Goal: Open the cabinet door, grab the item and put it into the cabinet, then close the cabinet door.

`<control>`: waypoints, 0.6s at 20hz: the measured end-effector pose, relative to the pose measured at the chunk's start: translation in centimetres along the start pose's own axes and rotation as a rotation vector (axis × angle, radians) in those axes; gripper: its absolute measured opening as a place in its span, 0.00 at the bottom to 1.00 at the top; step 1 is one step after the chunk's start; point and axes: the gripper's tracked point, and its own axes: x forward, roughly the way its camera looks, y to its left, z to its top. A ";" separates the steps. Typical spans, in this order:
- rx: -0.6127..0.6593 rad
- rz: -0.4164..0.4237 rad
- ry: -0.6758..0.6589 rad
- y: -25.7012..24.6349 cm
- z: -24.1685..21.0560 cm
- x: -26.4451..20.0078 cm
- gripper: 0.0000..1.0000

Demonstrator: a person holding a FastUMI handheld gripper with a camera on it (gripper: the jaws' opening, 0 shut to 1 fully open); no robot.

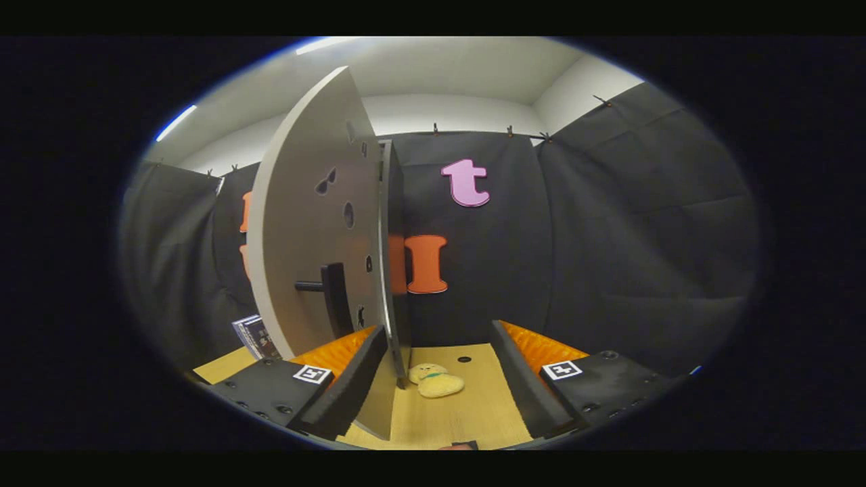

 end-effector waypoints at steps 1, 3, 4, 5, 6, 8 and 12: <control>0.003 0.005 -0.001 0.4 -0.1 0.5 0.96; 0.001 0.003 0.000 1.0 -0.1 1.1 0.95; -0.009 -0.009 -0.001 0.9 -0.1 1.0 0.95; -0.015 -0.022 -0.006 1.1 0.1 1.0 0.94; -0.016 -0.031 -0.013 1.1 0.2 0.9 0.95; -0.011 -0.025 -0.012 1.6 0.1 0.7 0.94; 0.006 -0.008 -0.005 3.8 -0.2 0.7 0.94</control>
